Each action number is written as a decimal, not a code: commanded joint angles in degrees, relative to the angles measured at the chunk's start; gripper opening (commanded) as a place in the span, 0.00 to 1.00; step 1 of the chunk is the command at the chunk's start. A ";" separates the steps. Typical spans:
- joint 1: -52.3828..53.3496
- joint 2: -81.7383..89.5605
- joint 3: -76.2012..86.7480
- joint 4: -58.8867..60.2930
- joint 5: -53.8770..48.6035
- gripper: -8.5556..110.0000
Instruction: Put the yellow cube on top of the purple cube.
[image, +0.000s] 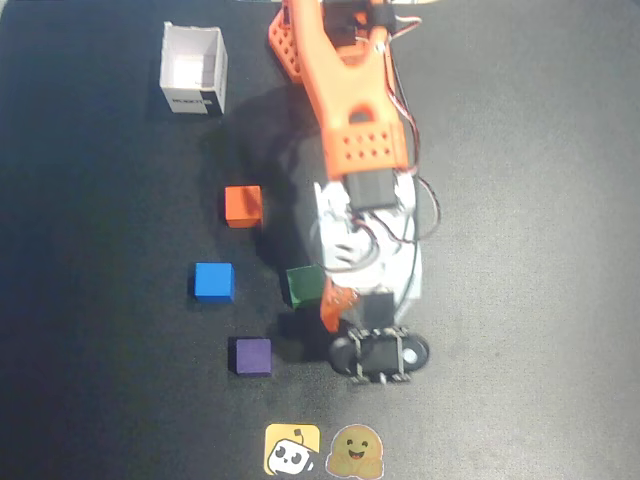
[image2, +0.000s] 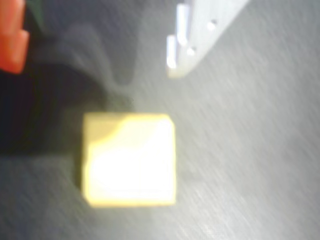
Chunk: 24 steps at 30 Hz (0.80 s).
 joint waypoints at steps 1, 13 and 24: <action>-1.05 -1.14 -3.69 -2.11 0.26 0.26; -2.02 -9.05 -7.91 -6.33 -0.18 0.26; -1.32 -13.18 -9.49 -8.44 -0.26 0.26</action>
